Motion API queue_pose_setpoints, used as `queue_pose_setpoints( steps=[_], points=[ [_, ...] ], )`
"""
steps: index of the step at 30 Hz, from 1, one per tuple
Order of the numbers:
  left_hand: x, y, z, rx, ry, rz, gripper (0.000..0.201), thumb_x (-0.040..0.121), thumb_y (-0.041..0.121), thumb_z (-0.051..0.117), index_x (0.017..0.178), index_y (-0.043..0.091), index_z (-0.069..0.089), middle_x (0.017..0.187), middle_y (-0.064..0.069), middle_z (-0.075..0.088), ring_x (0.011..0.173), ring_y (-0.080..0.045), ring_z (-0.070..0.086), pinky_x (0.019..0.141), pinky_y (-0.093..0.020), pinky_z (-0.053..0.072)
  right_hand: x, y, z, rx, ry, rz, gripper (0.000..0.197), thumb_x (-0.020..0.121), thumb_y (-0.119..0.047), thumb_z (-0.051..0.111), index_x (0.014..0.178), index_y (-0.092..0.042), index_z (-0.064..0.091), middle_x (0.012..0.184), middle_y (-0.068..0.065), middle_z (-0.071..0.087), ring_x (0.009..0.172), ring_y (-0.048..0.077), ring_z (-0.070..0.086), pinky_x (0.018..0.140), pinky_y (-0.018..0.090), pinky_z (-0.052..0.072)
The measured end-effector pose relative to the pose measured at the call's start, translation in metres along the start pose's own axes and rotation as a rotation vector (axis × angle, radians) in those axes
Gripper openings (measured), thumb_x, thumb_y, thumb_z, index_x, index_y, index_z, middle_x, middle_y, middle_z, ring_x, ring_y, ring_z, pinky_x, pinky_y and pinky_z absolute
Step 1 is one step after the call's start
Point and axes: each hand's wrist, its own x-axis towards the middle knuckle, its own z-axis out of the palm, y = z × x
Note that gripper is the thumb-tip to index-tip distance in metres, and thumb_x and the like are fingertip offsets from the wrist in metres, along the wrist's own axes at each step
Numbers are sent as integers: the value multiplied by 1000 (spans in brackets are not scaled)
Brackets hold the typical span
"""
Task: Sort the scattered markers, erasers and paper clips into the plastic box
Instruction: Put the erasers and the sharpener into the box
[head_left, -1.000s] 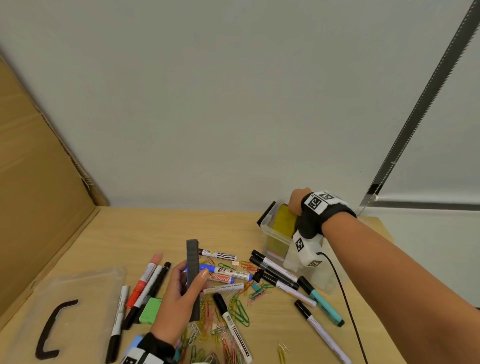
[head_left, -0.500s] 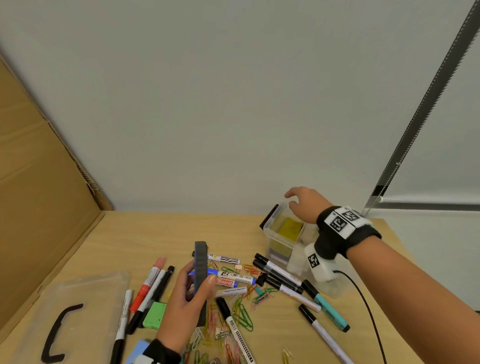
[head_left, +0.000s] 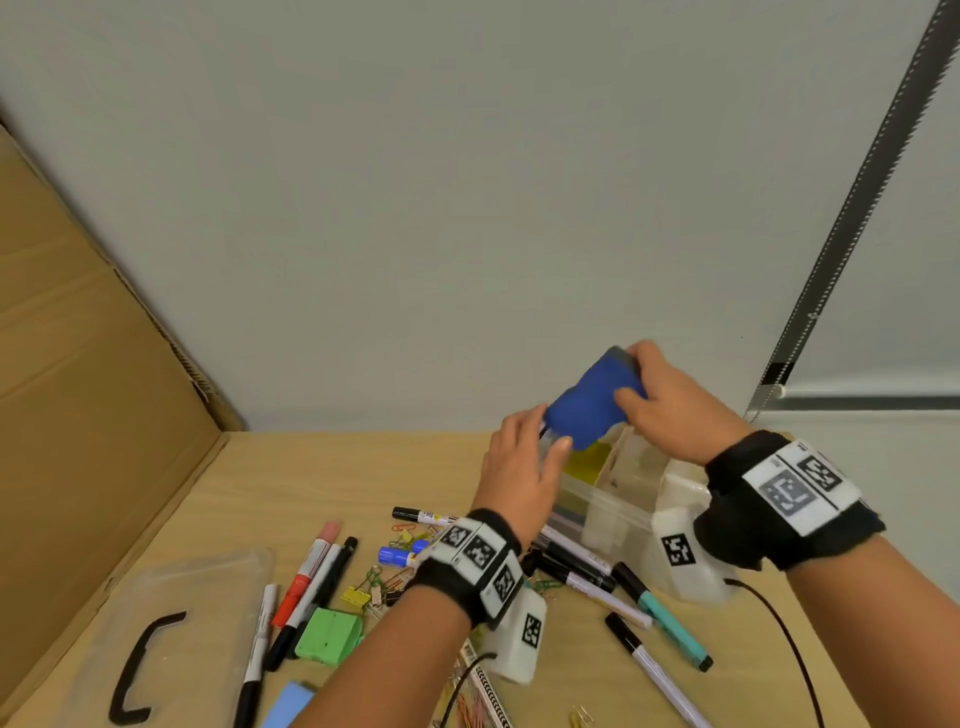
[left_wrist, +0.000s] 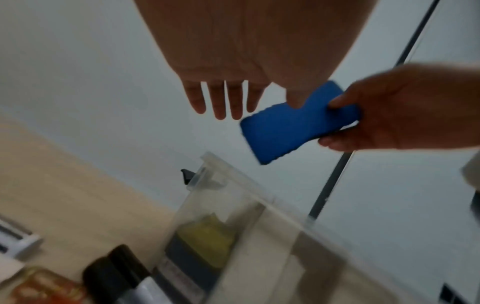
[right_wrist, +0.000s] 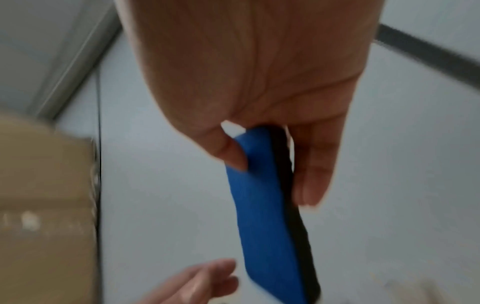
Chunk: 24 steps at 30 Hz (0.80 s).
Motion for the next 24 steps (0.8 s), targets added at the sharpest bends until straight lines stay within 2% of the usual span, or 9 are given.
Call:
queue_pose_setpoints(
  steps=[2,4,6,9,13,16,18,21,24],
  points=[
    [13,-8,14,117,-70,-8,54,100,38,33,148,17,22,149,-2,30,135,-19,30,112,-37,30,7,1,-1,-130,133,-19,18,92,-16,43,109,-12,38,96,8,50,77,28,54,68,39,46],
    [17,-16,27,187,-160,-40,55,101,35,32,149,13,17,154,-6,24,140,-22,25,115,-37,26,11,0,6,-217,122,-11,18,91,-14,42,108,-10,39,101,11,48,76,31,54,70,42,48],
    [15,-23,37,173,-204,-81,56,101,35,28,151,13,14,157,-5,19,142,-21,21,116,-36,22,14,1,16,-324,31,6,18,90,-12,42,108,-9,39,104,13,48,76,32,53,69,42,47],
    [13,-26,42,143,-177,-88,55,102,37,24,151,16,13,158,-2,17,142,-19,21,116,-34,21,21,4,26,-470,-111,50,18,91,-14,42,108,-10,39,109,13,49,80,30,51,68,37,44],
    [14,-28,43,159,-194,-104,56,102,38,24,151,16,12,158,-1,16,143,-20,19,117,-36,20,42,7,36,-446,-299,205,25,96,-14,38,119,-5,38,109,17,56,81,26,53,66,31,39],
    [14,-29,43,170,-222,-122,57,101,40,22,151,17,10,158,0,14,143,-21,18,117,-38,20,61,13,46,-531,-371,325,39,97,-17,37,133,-2,41,133,18,49,114,31,53,89,35,43],
    [15,-29,42,178,-230,-134,57,101,41,21,151,19,9,159,1,13,143,-20,17,116,-39,21,76,20,51,-634,-349,370,41,95,-23,40,133,-7,44,139,17,42,124,34,47,102,40,40],
    [15,-28,42,177,-235,-139,57,101,42,21,151,20,8,159,2,13,144,-20,16,116,-41,21,103,45,60,-712,-338,347,39,83,-25,57,118,-11,51,126,15,55,109,34,58,94,45,50],
    [14,-28,43,179,-239,-142,57,101,42,21,151,20,7,159,2,12,144,-20,16,116,-42,21,113,52,62,-757,-333,343,56,76,-20,66,124,-7,41,117,18,59,101,38,61,86,48,53]
  ],
)
